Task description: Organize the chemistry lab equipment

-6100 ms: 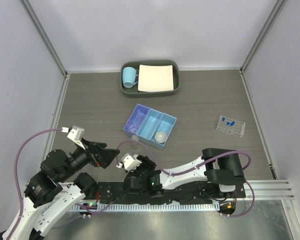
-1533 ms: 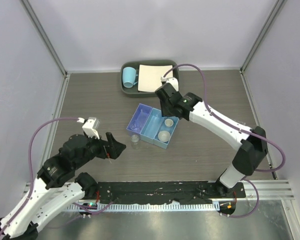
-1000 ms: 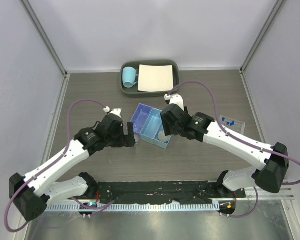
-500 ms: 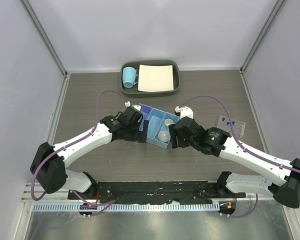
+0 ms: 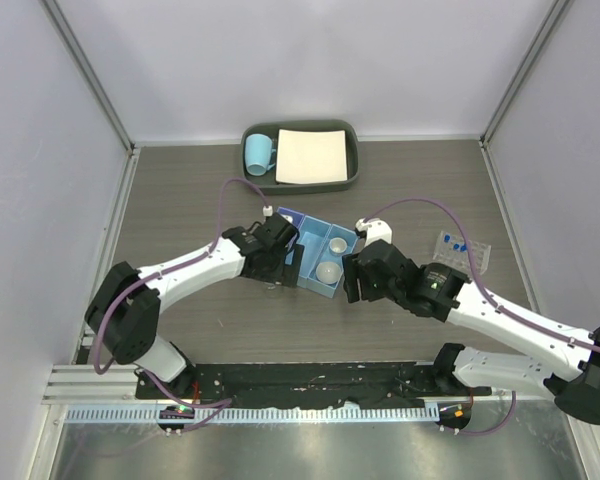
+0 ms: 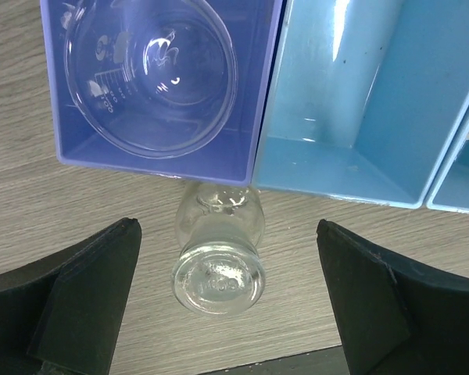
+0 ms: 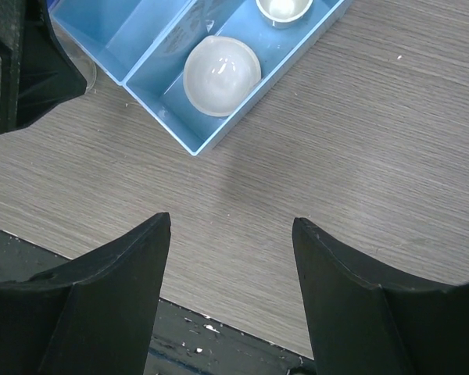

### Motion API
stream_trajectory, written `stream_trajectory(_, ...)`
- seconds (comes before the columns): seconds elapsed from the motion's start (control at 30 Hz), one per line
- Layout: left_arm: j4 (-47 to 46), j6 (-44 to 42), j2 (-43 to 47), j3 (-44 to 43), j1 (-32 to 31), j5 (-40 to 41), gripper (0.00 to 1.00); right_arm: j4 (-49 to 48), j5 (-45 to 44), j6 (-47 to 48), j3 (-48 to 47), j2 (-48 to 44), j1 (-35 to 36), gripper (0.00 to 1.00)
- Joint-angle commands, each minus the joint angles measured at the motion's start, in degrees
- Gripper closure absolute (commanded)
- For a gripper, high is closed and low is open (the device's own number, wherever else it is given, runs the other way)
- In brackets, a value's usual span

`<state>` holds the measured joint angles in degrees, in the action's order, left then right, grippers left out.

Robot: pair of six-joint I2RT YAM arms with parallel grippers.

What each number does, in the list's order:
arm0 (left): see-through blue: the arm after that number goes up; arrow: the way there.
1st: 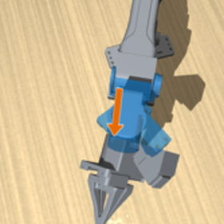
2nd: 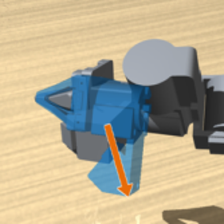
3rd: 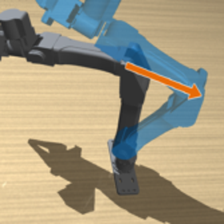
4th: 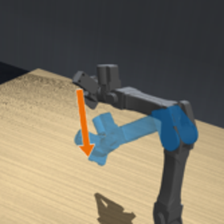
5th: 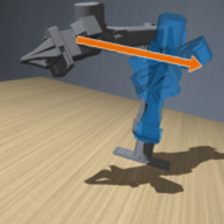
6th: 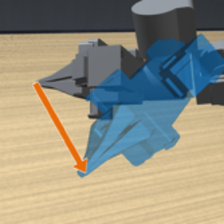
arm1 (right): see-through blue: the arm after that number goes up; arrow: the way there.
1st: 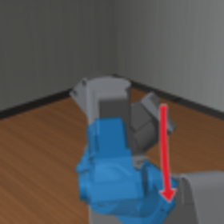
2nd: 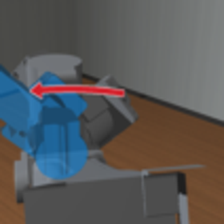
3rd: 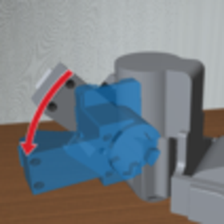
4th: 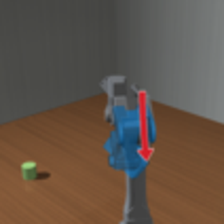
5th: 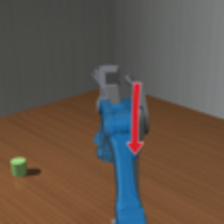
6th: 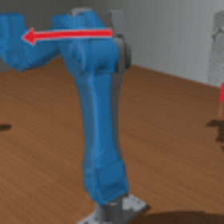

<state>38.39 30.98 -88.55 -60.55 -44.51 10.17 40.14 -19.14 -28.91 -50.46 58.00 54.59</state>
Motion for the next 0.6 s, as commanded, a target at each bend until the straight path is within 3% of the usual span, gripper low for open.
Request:
stream_trajectory(0.0, -1.13, -1.19, -0.57, -2.38, -0.22, 1.87, 0.00, -2.52, 0.15, 0.34, 0.89, -0.96, 0.26, 0.31)
stream_trajectory(0.57, -3.41, -2.07, -2.50, 0.17, -0.22, 1.87, 0.02, -3.40, 0.06, 0.43, 2.03, -0.96, 0.26, 0.32)
